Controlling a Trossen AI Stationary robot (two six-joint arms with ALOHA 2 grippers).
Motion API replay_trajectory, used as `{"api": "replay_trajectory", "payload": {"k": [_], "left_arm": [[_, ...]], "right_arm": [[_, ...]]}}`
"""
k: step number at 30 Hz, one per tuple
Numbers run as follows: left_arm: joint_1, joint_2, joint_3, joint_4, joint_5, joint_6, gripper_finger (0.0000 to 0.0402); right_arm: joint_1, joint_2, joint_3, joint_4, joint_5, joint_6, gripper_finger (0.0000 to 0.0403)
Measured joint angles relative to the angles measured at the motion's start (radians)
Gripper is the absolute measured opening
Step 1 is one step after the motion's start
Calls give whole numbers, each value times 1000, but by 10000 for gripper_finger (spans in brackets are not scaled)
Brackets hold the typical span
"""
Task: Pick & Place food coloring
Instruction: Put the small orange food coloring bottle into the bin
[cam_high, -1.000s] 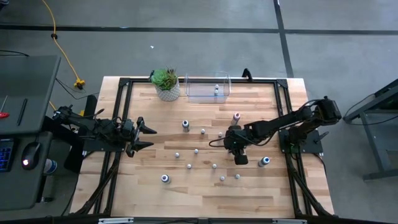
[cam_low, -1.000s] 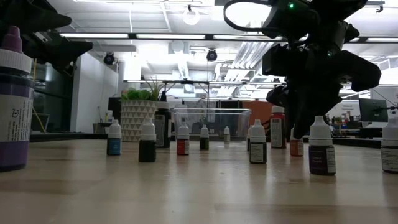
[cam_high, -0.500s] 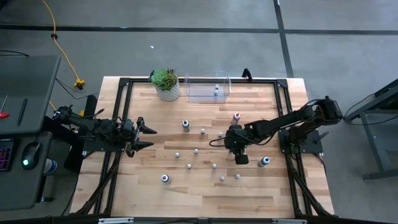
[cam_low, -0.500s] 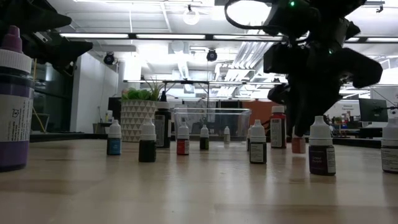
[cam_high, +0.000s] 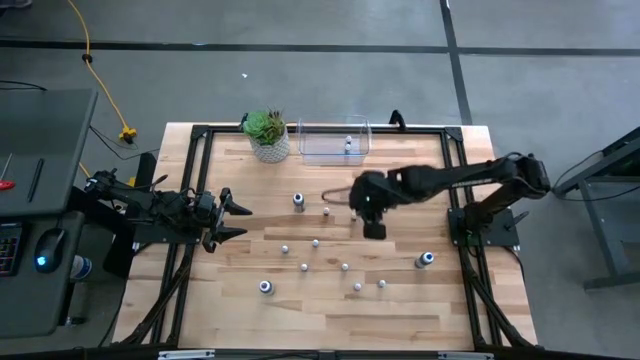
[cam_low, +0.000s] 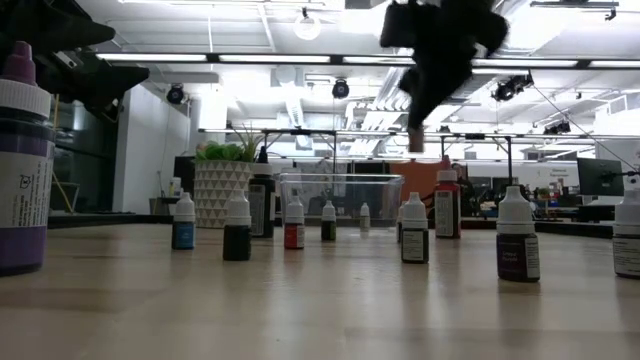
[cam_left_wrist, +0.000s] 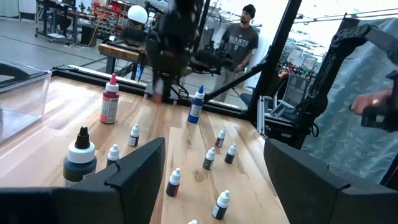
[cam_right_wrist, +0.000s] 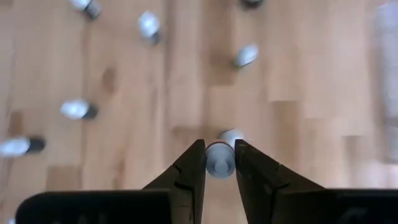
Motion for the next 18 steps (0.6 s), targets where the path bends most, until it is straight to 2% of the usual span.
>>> {"api": "replay_trajectory", "payload": {"k": [11, 18], "left_arm": [[0, 0, 0, 0, 0, 0, 271], [0, 0, 0, 0, 0, 0, 271]], "right_arm": [[-121, 0, 196, -36, 28, 22, 71], [-206, 74, 325, -50, 28, 52, 71]]}}
